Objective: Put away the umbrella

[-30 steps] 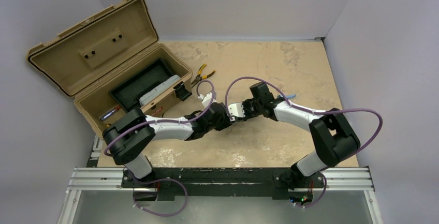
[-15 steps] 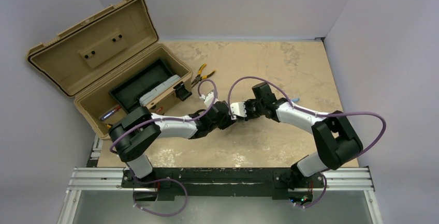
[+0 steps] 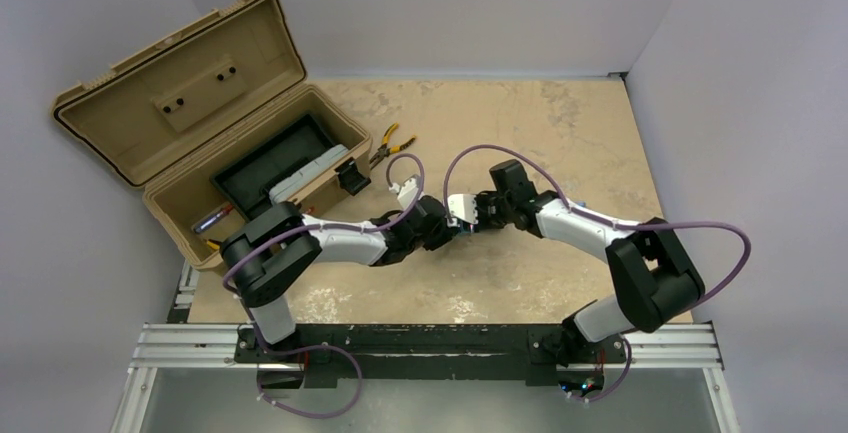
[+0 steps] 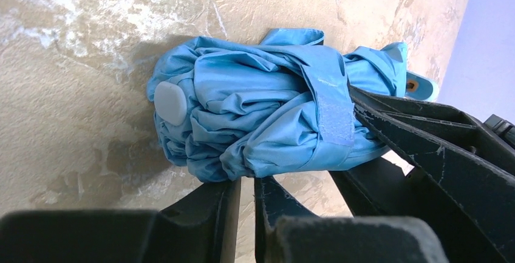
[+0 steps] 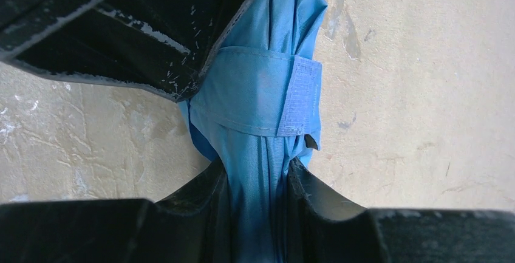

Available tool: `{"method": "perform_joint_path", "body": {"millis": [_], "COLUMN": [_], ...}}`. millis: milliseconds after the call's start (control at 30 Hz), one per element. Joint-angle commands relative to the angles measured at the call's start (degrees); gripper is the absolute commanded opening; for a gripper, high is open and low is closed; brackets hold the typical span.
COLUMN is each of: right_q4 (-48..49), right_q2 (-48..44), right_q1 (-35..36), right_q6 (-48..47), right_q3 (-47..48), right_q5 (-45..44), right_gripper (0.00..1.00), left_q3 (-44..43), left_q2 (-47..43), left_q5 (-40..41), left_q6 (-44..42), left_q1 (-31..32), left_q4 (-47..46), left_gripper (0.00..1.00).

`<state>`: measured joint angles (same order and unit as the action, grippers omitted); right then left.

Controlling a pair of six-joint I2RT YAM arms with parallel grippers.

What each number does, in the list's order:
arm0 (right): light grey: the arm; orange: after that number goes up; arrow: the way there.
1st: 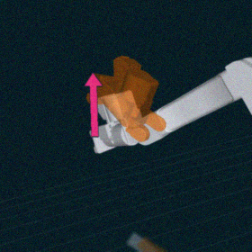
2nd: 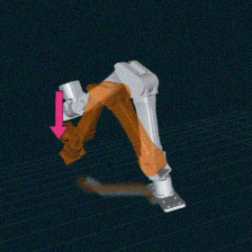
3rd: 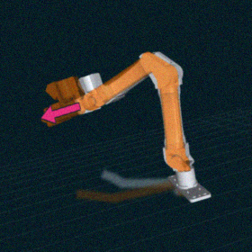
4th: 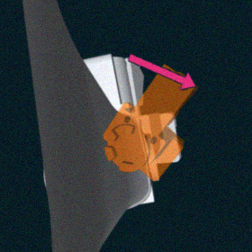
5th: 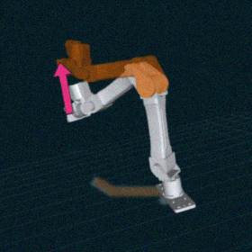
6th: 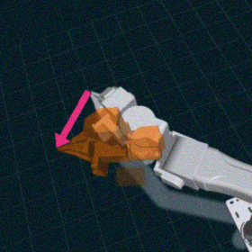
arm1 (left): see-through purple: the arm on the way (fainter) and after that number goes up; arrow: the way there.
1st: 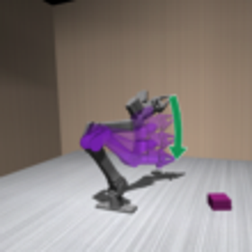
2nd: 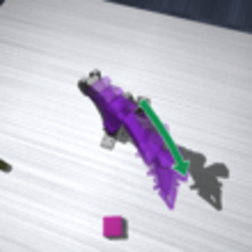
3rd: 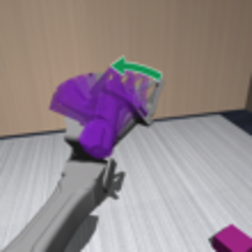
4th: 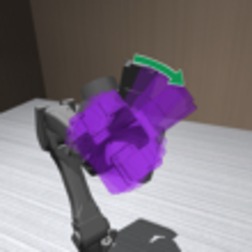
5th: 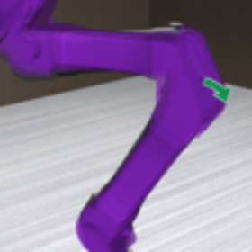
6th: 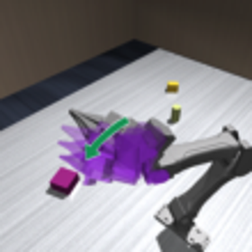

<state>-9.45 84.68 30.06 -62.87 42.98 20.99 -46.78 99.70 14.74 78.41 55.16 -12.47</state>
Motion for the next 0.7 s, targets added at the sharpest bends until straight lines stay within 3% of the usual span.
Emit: {"method": "perform_joint_path", "body": {"millis": [0, 67, 167, 467, 667], "right_q4": [-2.2, -1.8, -1.5, -2.7, -2.3], "right_q2": [-1.6, -1.7, -1.7, -1.7, -1.8], "right_q1": [0.3, 0.3, 0.1, -2.4, -2.6], "right_q6": [5.1, 5.6, 6.5, 7.5, 7.7], "right_q3": [0.0, 0.3, 1.0, 3.3, 4.1], "right_q5": [2.7, 2.5, 2.9, 5.6, 5.5], "right_gripper": [0.0, 0.0, 0.0, 0.0, 0.0], "left_q3": [-2.2, -2.1, -1.5, 1.5, 0.4], "left_q2": [0.9, 1.0, 1.1, 1.0, 1.0], "left_q5": [-1.8, -3.1, -5.4, -13.4, -14.5], "left_q6": [-5.5, -7.0, -9.2, -14.1, -14.6], "left_q1": [-0.7, -1.0, -1.9, -5.9, -6.3], "left_q4": [-2.2, -3.0, -5.1, -15.3, -13.1], "left_gripper": [0.11, 0.1, 0.0, 0.0, 0.0]}}
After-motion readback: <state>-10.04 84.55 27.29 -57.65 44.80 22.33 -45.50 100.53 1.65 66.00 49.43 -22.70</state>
